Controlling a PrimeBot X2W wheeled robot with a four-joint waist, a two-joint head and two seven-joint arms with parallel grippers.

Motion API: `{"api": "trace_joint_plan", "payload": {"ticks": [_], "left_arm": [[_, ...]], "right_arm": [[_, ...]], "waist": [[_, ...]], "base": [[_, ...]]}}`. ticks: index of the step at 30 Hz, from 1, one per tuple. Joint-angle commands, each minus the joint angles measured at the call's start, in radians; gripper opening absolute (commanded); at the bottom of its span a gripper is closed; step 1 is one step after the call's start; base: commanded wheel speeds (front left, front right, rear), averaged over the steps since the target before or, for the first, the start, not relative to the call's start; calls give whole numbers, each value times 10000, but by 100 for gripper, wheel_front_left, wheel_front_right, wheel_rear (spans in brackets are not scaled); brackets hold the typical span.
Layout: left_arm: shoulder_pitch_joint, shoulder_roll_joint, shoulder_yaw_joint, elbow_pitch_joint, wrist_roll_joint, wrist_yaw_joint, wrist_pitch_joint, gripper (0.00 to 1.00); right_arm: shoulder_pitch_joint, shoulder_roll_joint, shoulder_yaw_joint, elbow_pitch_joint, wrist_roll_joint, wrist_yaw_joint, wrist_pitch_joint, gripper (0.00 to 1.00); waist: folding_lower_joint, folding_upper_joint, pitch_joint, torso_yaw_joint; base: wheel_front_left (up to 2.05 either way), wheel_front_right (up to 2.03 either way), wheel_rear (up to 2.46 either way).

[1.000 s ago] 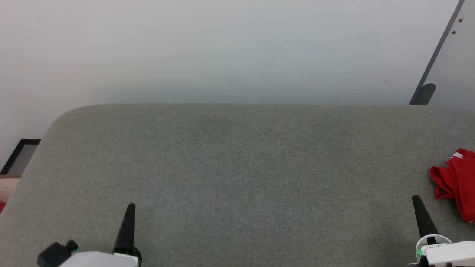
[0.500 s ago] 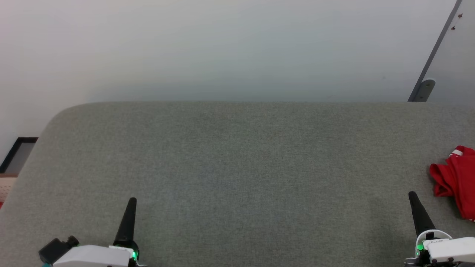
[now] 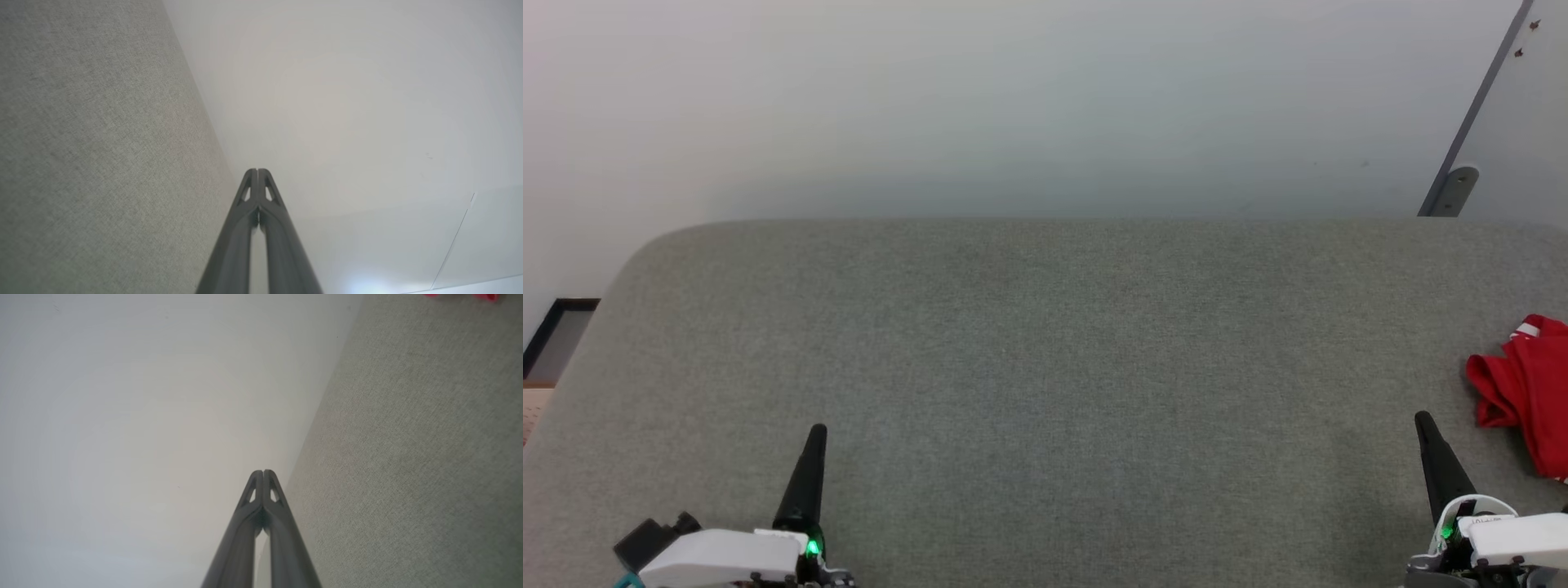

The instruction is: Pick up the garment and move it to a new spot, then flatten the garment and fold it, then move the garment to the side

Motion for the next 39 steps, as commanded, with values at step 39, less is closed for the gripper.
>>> {"api": "trace_joint_plan", "payload": {"ticks": [39], "left_arm": [[-655, -208, 274, 370, -1975, -56, 663, 0]], "right_arm": [[-485, 200, -19, 309, 1887, -14, 448, 0]], "waist": [[0, 0, 243, -126]], "base": [[0, 0, 0]]}}
